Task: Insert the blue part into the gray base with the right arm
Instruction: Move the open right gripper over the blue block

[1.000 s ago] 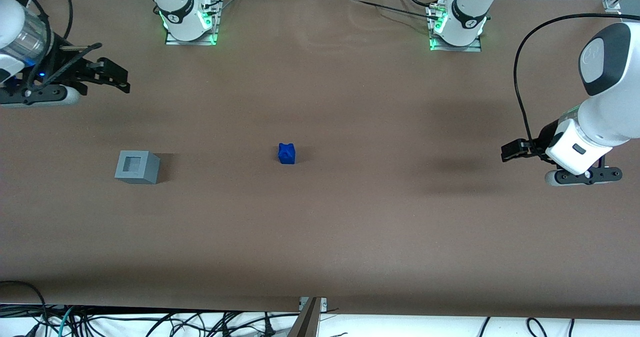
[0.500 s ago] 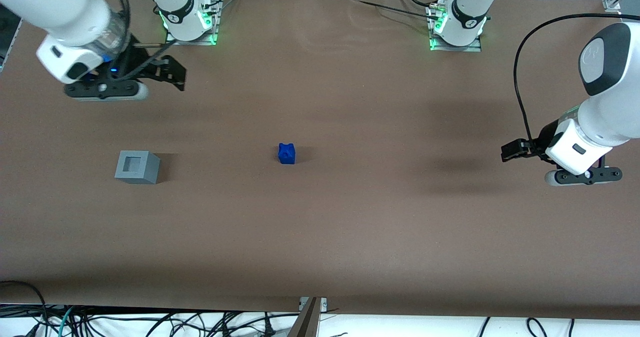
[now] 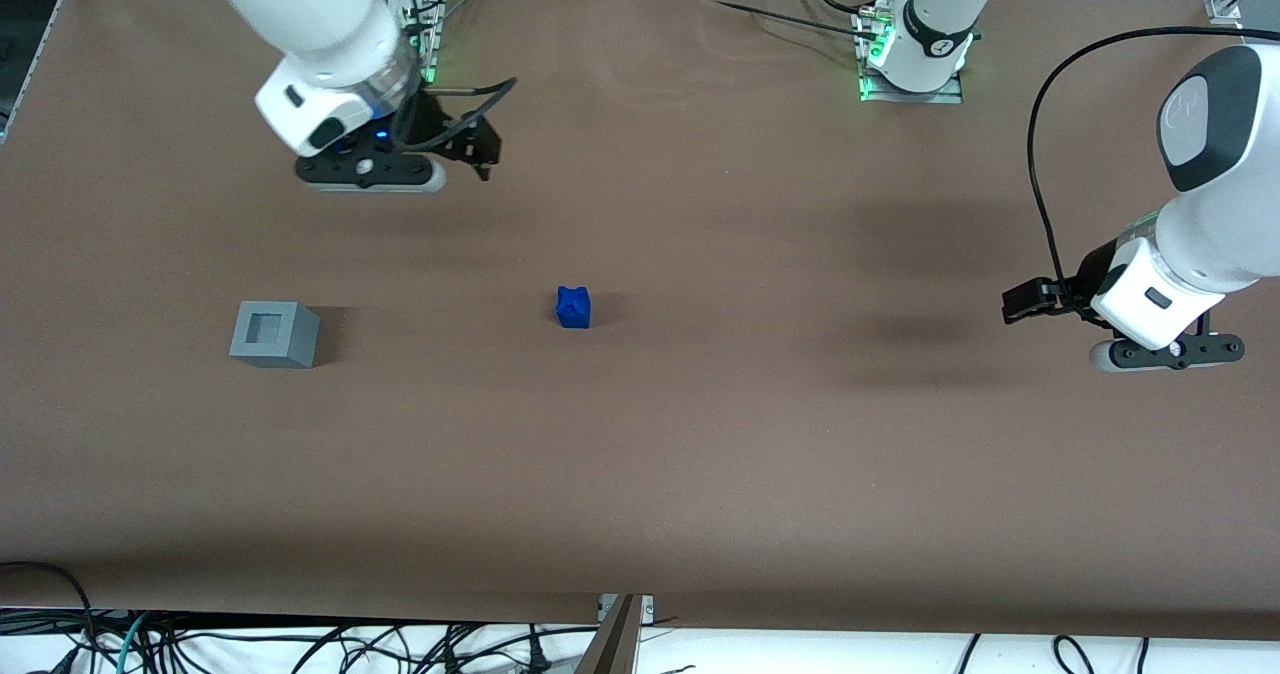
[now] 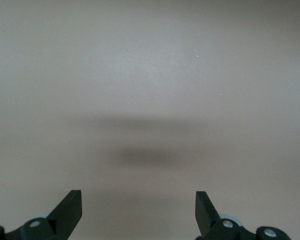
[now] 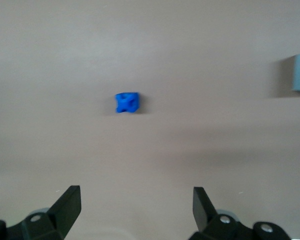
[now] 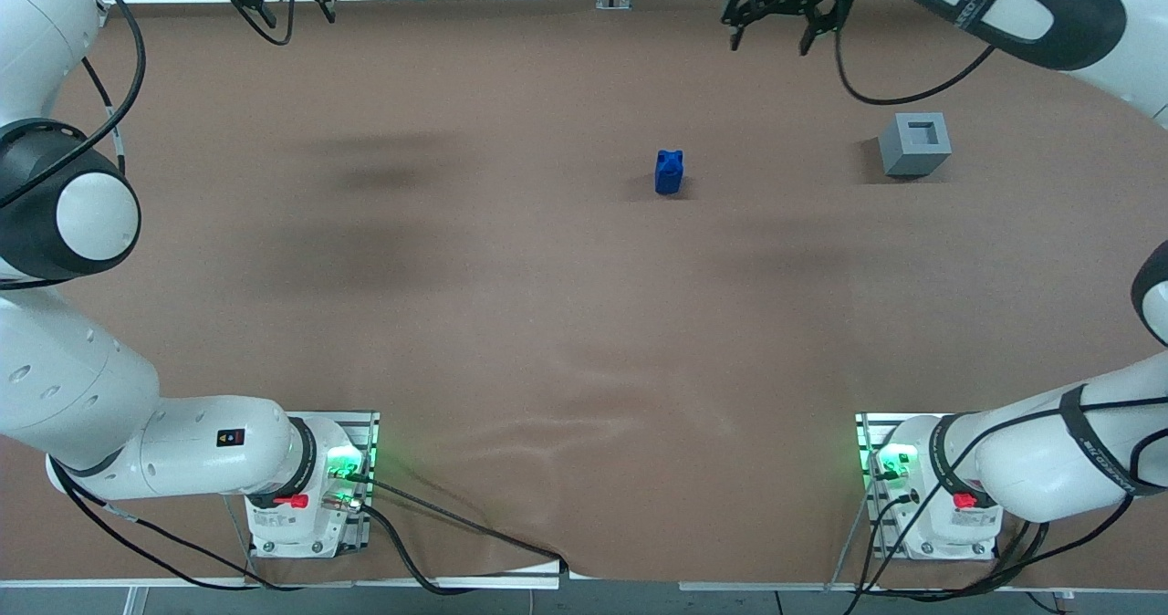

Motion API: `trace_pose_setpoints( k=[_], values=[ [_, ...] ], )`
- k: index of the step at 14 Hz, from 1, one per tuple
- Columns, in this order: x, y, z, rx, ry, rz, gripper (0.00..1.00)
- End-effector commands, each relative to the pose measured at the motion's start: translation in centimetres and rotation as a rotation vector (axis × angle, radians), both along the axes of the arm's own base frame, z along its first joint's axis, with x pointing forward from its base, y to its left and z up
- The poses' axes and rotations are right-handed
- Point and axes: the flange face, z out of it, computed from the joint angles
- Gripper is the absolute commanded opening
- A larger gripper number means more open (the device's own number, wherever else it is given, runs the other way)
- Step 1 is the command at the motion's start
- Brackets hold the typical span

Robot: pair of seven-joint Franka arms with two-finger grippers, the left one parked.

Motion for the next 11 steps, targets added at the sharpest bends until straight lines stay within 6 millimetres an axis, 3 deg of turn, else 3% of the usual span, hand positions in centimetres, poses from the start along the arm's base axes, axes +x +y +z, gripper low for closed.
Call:
trace_pose_setpoints(
  k=[1, 4, 11],
  values=[
    [-0.7, 3.5, 0.1, 0.022, 0.016, -0.03, 0.99],
    [-1.2, 5.8, -1.0, 0.029, 0.009, -0.023, 0.99],
    [1.8, 6.2, -6.3, 0.027, -0.004, 0.141, 0.99]
  ],
)
